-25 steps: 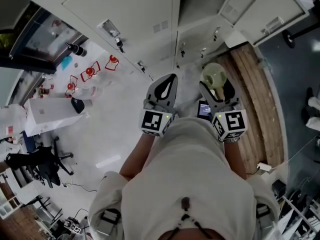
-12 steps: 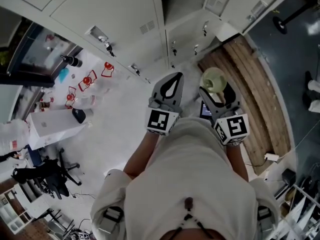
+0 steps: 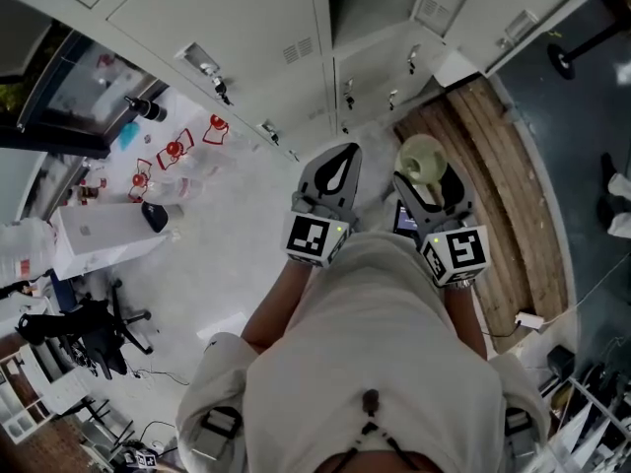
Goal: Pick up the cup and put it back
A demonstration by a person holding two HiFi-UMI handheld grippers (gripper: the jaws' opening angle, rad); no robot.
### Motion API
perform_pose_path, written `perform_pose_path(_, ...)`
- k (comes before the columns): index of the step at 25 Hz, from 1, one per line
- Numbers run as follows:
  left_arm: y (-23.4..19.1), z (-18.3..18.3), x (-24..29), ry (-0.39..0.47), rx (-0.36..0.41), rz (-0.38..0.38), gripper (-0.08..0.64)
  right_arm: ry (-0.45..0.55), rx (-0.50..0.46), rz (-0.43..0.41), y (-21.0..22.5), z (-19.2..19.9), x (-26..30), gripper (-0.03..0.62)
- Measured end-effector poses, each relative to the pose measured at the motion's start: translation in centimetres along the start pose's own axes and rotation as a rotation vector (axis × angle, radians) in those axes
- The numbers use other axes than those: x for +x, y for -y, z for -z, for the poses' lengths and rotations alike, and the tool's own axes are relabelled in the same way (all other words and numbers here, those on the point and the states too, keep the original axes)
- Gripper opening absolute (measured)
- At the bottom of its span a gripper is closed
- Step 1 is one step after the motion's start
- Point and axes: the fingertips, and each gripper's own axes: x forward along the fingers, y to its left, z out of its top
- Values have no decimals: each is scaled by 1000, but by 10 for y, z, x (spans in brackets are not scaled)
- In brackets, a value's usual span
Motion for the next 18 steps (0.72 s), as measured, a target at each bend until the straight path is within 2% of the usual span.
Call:
perform_pose_path(10, -16, 1, 14, -9, -6, -71, 9, -22, 1, -48, 15, -1, 23, 335)
perform_pose_path(18, -43, -2, 43, -6, -4, -141, 9, -35, -18, -115, 41, -10, 71, 334)
